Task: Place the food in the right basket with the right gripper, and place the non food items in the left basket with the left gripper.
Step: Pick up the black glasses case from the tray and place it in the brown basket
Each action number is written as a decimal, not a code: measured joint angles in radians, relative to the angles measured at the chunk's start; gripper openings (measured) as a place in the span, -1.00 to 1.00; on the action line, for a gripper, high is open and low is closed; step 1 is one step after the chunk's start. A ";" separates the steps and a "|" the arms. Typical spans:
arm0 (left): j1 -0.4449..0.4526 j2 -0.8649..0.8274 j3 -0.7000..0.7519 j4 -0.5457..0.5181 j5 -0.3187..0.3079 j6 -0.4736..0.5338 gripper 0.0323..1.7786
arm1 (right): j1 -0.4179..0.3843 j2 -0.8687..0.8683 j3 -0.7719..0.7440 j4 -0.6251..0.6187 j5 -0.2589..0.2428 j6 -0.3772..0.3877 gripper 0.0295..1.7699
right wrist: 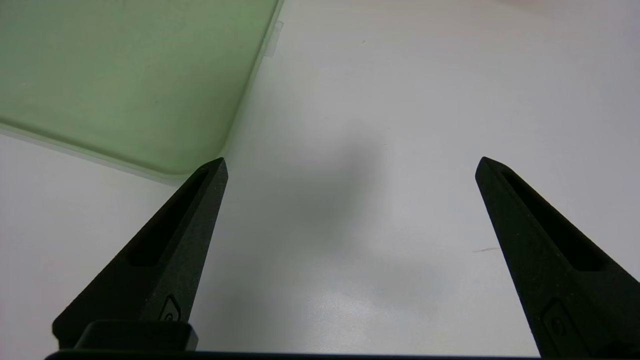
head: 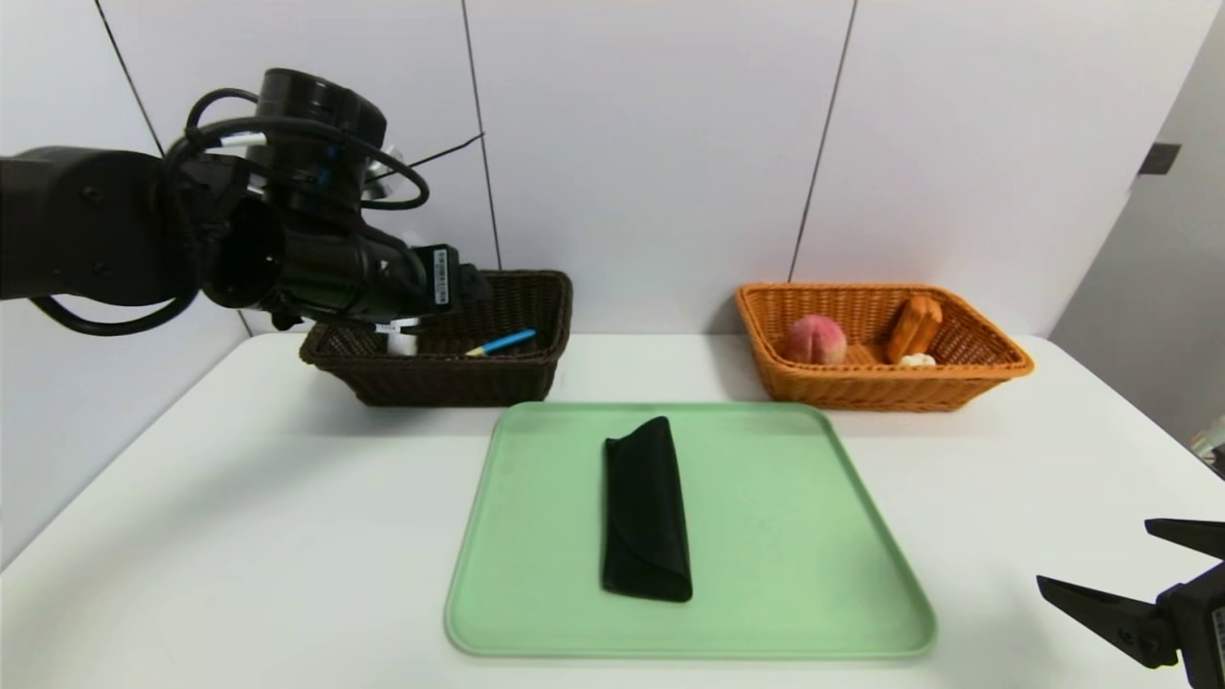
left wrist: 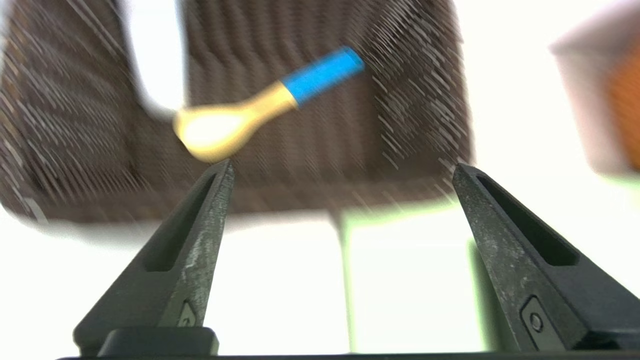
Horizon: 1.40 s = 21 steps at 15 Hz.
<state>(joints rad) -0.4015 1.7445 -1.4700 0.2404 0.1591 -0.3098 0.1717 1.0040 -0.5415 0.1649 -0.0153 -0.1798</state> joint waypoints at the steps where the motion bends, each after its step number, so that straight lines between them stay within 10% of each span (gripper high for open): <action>1: -0.047 -0.032 0.005 0.043 0.000 -0.040 0.77 | -0.001 -0.002 0.000 0.000 0.000 0.000 0.93; 12: -0.427 -0.066 0.009 0.264 0.026 -0.290 0.88 | -0.004 -0.030 0.010 0.000 0.000 0.000 0.93; 21: -0.481 0.173 -0.098 0.258 0.056 -0.324 0.90 | -0.003 -0.031 0.010 0.000 0.000 -0.004 0.93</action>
<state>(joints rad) -0.8821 1.9174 -1.5677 0.4983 0.2155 -0.6340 0.1683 0.9726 -0.5315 0.1649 -0.0153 -0.1836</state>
